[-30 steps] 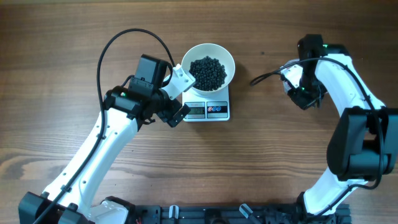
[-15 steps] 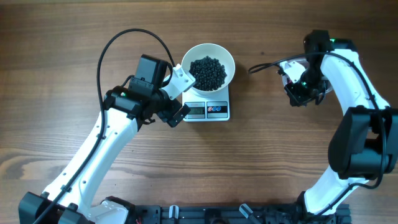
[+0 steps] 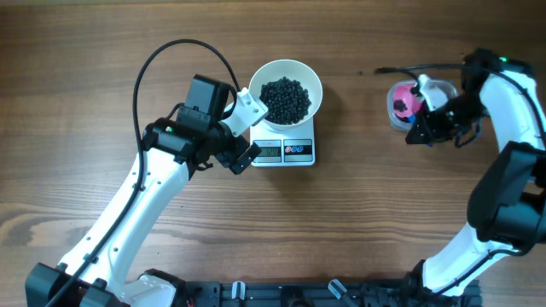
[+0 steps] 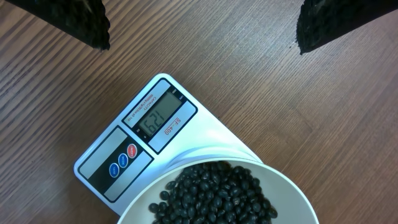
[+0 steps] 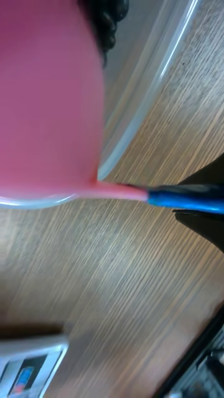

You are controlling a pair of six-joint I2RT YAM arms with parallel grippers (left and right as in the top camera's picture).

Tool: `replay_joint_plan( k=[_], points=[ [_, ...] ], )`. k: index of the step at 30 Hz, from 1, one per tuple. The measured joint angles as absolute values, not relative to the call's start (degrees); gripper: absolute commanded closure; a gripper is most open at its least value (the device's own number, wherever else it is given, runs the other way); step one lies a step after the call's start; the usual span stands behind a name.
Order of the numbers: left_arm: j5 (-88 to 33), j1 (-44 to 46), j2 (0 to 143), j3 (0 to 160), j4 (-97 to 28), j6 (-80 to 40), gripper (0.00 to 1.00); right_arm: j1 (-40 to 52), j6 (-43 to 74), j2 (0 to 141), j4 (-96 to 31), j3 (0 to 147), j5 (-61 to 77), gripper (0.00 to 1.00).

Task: Scoop item into bowl and weigh 150g on scale
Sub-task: 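Scoop beans from the tub and lift the scoop, then carry the scoop over the white bowl and tip beans in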

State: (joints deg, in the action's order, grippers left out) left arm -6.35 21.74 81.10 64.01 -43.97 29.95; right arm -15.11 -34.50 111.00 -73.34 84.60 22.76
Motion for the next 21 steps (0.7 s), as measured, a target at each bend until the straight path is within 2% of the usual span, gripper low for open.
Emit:
replay_joint_plan(
  k=[7,15,21],
  points=[
    [-6.3,21.7,81.1,64.0,-44.0,30.0,0.00,-20.7,-36.2,111.1,-73.8,84.6,31.2,0.96],
    [-6.3,21.7,81.1,64.0,-44.0,30.0,0.00,-21.3,-36.2,111.1,-76.1,85.4,38.5,0.96],
    [-6.3,21.7,81.1,64.0,-44.0,30.0,0.00,-19.9,-36.1,111.3,-78.7,92.5,43.2,0.96]
  ],
)
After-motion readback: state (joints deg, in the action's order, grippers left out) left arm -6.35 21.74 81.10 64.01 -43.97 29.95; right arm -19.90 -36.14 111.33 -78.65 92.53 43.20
